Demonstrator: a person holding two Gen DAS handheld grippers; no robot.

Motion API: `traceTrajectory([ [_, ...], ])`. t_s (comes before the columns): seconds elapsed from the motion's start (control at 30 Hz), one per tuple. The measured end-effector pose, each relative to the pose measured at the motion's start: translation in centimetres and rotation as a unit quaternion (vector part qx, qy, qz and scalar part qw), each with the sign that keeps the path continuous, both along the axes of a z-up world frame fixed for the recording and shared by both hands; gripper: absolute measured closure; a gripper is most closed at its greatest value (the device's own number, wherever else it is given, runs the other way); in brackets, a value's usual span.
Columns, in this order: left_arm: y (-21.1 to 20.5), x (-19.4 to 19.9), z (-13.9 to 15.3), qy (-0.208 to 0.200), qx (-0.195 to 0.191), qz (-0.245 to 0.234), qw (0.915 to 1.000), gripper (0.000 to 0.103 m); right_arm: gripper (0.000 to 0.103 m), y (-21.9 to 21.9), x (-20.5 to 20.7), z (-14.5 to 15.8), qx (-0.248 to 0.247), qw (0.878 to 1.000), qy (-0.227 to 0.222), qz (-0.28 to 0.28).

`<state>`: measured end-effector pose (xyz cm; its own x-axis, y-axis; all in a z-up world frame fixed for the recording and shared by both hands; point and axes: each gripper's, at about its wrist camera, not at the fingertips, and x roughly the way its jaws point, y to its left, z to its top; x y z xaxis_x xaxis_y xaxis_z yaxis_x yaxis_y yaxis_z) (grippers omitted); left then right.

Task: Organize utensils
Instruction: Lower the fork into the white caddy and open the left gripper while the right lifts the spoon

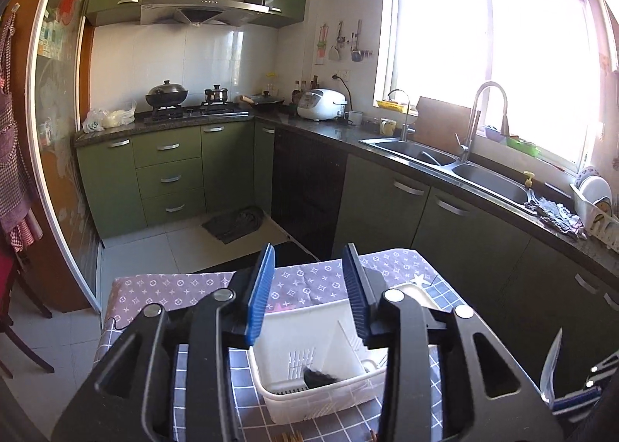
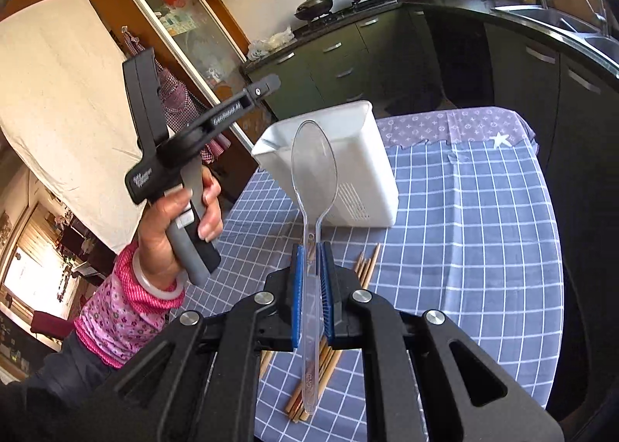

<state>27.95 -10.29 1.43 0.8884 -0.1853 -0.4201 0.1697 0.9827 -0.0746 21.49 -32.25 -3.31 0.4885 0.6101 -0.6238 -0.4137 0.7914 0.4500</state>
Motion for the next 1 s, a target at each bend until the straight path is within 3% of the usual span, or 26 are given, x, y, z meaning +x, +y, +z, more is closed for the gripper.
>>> traceTrajectory([
  [0.2, 1.5, -3.2, 1.0, 0.008, -0.012, 0.004, 0.9999, 0.068, 0.093, 1.8, 4.0, 4.9, 0.023, 0.995, -0.085, -0.047],
  [0.43, 3.6, -8.4, 1.1, 0.024, -0.012, 0.009, 0.9996, 0.066, 0.093, 5.2, 10.2, 9.1, 0.015, 0.97, -0.201, -0.132],
  [0.5, 4.0, -9.5, 0.9, 0.032, -0.013, 0.006, 0.9994, 0.066, 0.093, 6.7, 11.7, 8.5, -0.009, 0.964, -0.223, -0.144],
  [0.67, 4.7, -10.8, 0.5, 0.046, -0.011, -0.001, 0.9989, 0.065, 0.093, 8.4, 13.1, 5.1, -0.039, 0.962, -0.23, -0.138],
  [1.0, 5.5, -11.1, -0.5, 0.064, -0.032, -0.004, 0.9974, 0.064, 0.089, 7.7, 9.9, 0.6, -0.09, 0.961, -0.237, -0.112],
])
